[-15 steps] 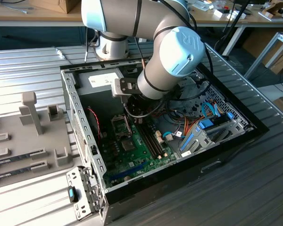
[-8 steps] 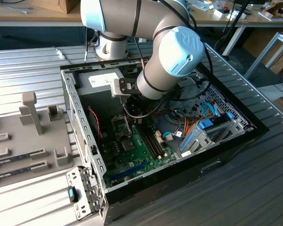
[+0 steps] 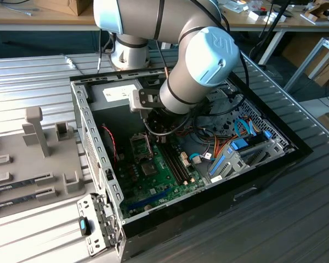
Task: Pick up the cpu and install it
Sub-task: 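Install the first cpu locking lever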
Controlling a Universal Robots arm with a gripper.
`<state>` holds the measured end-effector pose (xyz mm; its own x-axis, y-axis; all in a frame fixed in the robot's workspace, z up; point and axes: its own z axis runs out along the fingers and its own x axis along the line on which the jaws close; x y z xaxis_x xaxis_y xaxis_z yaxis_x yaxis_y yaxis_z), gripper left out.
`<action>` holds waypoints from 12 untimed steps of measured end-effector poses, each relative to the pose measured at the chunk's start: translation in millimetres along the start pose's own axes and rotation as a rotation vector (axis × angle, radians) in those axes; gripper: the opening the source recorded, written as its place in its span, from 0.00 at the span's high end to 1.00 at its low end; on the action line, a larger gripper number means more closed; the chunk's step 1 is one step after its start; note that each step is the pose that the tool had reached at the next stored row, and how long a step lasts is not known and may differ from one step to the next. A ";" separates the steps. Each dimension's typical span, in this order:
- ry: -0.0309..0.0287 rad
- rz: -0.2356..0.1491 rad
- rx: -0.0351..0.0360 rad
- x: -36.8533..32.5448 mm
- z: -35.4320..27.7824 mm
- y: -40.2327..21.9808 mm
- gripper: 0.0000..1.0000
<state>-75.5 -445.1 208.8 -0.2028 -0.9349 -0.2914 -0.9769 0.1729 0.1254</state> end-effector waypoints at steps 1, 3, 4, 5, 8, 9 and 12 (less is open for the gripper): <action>0.0011 0.000 0.0002 -0.1 -0.3 0.0 0.89; 0.0031 0.000 0.0006 -0.1 -0.8 0.1 0.89; 0.0061 0.000 0.0010 -0.2 -1.7 0.2 0.89; 0.0079 0.000 0.0014 -0.3 -2.2 0.2 0.89; 0.0178 0.000 0.0031 -1.1 -5.3 0.6 0.89; 0.0203 0.000 0.0035 -1.4 -6.2 0.8 0.89; 0.0257 -0.001 0.0044 -2.2 -8.9 1.1 0.89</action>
<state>-75.6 -445.6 218.0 -0.2002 -0.9427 -0.2670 -0.9774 0.1733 0.1210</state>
